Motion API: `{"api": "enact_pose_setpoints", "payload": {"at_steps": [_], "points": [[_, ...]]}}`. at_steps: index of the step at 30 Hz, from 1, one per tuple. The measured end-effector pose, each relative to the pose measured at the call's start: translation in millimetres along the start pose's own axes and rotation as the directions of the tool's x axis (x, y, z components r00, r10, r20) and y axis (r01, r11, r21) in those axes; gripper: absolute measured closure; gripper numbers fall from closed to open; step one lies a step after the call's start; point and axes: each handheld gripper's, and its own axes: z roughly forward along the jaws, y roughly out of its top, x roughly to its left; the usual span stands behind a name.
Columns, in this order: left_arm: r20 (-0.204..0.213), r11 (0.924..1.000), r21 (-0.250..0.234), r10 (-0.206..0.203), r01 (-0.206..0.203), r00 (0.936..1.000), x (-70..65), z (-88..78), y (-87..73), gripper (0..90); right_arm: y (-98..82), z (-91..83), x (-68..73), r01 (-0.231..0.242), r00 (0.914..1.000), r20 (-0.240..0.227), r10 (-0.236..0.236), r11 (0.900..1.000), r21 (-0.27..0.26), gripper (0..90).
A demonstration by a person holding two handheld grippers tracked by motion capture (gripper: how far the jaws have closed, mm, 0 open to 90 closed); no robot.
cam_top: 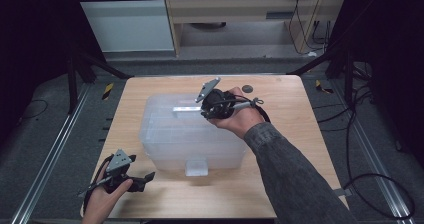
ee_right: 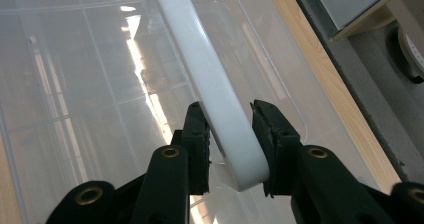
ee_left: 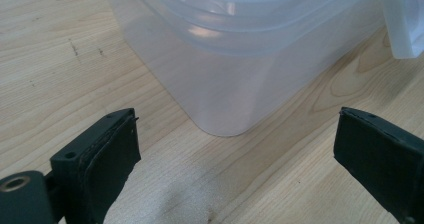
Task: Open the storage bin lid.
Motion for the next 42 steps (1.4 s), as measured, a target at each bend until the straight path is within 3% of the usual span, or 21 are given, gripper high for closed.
{"api": "enact_pose_setpoints", "payload": {"at_steps": [12, 23, 30, 31, 33, 37, 42], "points": [[0.009, 0.9997, -0.023, 0.007, -0.007, 0.9999, -1.3, -1.6, 1.6, 4.2, 1.4, -1.2, -2.9, 0.007, 0.9998, -0.017, -0.007, 1.0, 0.006, 69.5], [0.014, 0.9982, -0.06, 0.008, -0.007, 0.9999, -2.8, -4.3, 5.0, 10.0, 6.8, -9.0, -12.6, -0.041, 0.9989, -0.022, 0.041, 0.999, -0.012, 69.6], [0.002, 0.9921, -0.125, 0.004, -0.003, 1.0, -2.1, -10.2, 8.3, 19.6, 8.8, -10.2, -16.4, -0.043, 0.9988, -0.022, 0.043, 0.999, -0.011, 69.6], [-0.004, 0.9837, -0.18, -0.005, 0.004, 1.0, -0.7, -14.8, 11.0, 24.5, 9.8, -10.4, -17.3, -0.042, 0.9989, -0.02, 0.042, 0.999, -0.006, 69.6], [-0.007, 0.9766, -0.215, -0.013, 0.012, 0.9999, 1.0, -17.3, 13.0, 28.1, 11.0, -10.6, -18.2, -0.036, 0.9992, -0.017, 0.036, 0.999, -0.001, 69.6], [0.003, 0.9761, -0.216, -0.028, 0.028, 0.9996, 4.8, -12.2, 14.3, 31.7, 12.5, -10.8, -21.1, -0.035, 0.9993, -0.013, 0.035, 0.999, -0.002, 69.5], [0.027, 0.975, -0.22, -0.022, 0.027, 0.9994, 3.9, -4.6, 18.0, 27.5, 13.8, -10.8, -24.3, -0.035, 0.9993, -0.013, 0.034, 0.999, -0.002, 69.5]]}}
